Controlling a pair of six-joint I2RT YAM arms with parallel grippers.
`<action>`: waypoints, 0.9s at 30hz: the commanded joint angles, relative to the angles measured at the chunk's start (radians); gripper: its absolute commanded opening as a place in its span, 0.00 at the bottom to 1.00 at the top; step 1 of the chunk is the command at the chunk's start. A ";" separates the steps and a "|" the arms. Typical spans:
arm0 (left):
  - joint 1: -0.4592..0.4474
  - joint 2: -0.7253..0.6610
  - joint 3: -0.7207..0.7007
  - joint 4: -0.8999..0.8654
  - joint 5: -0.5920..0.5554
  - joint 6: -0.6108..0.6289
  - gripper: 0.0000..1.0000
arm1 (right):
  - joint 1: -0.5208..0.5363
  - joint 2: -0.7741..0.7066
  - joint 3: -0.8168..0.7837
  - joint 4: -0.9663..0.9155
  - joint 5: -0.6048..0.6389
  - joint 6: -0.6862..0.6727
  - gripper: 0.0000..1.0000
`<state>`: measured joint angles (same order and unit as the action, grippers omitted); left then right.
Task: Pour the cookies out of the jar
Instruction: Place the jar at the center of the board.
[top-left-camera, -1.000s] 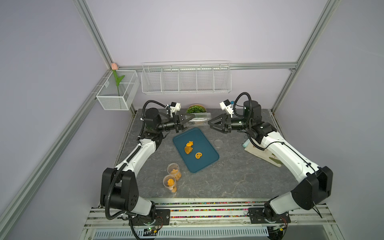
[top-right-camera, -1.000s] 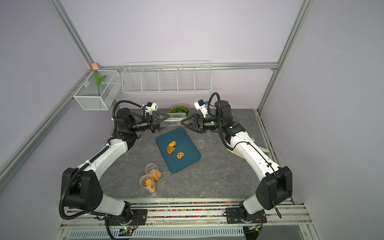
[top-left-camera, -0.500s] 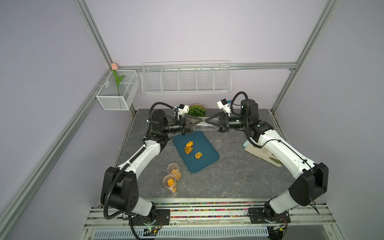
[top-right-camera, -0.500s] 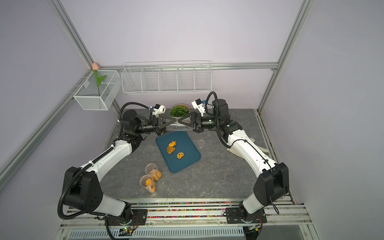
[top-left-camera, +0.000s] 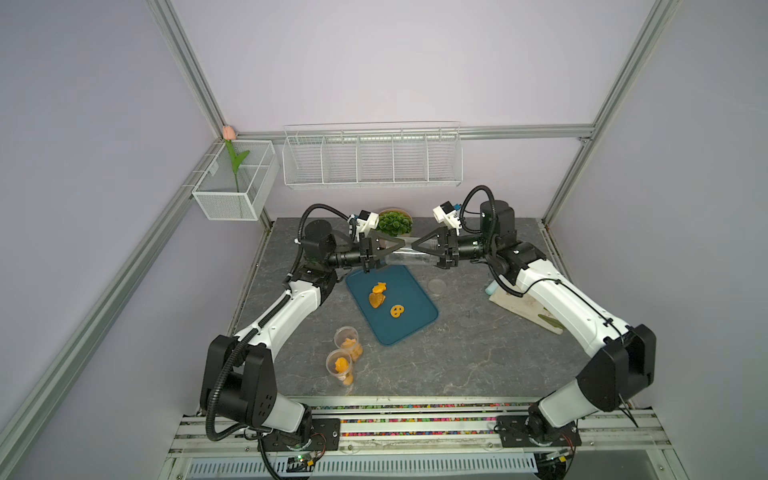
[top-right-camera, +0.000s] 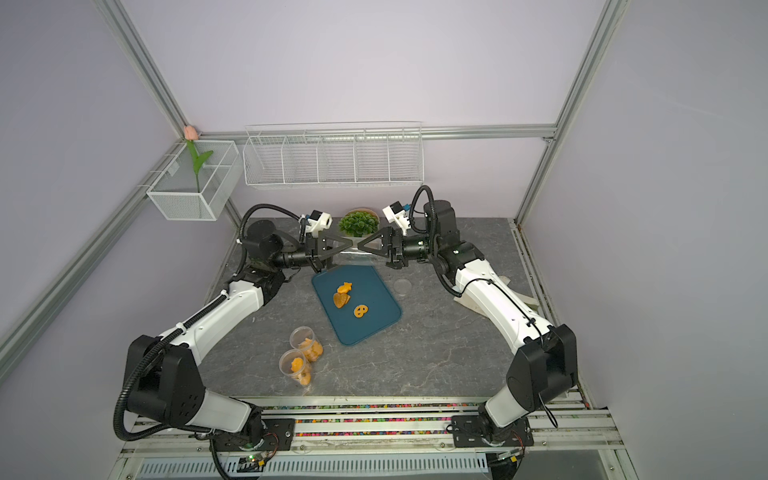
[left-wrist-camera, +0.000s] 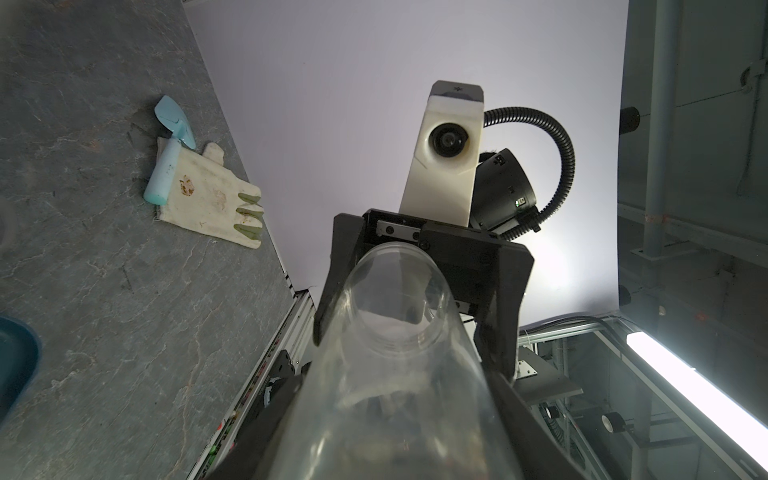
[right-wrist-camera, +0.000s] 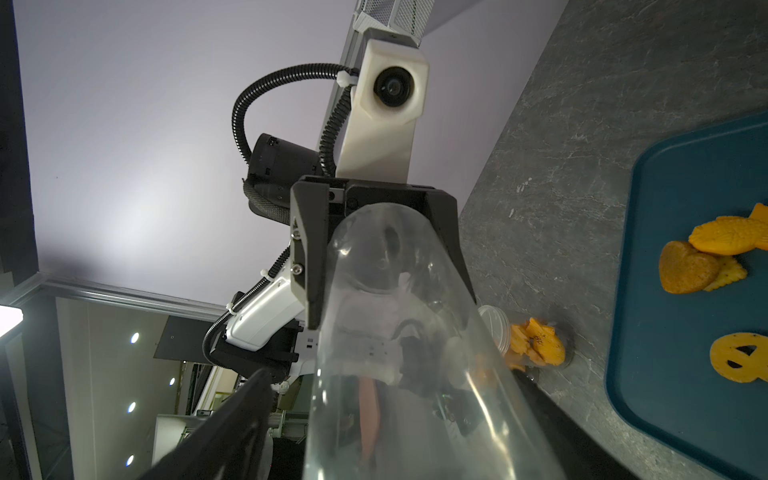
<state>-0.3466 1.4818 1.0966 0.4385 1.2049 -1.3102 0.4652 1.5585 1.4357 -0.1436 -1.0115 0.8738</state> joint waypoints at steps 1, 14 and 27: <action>0.002 -0.014 0.022 -0.029 -0.015 0.022 0.61 | 0.000 -0.054 -0.018 -0.013 -0.073 0.006 0.90; 0.002 -0.016 0.024 -0.040 -0.014 0.027 0.61 | 0.010 -0.071 -0.048 0.006 -0.084 0.008 0.91; 0.001 -0.017 0.019 -0.039 0.003 0.026 0.62 | 0.012 -0.076 -0.058 0.039 -0.065 0.025 0.75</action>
<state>-0.3473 1.4708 1.1034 0.4118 1.2171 -1.2964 0.4671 1.5261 1.3830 -0.1596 -1.0397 0.8722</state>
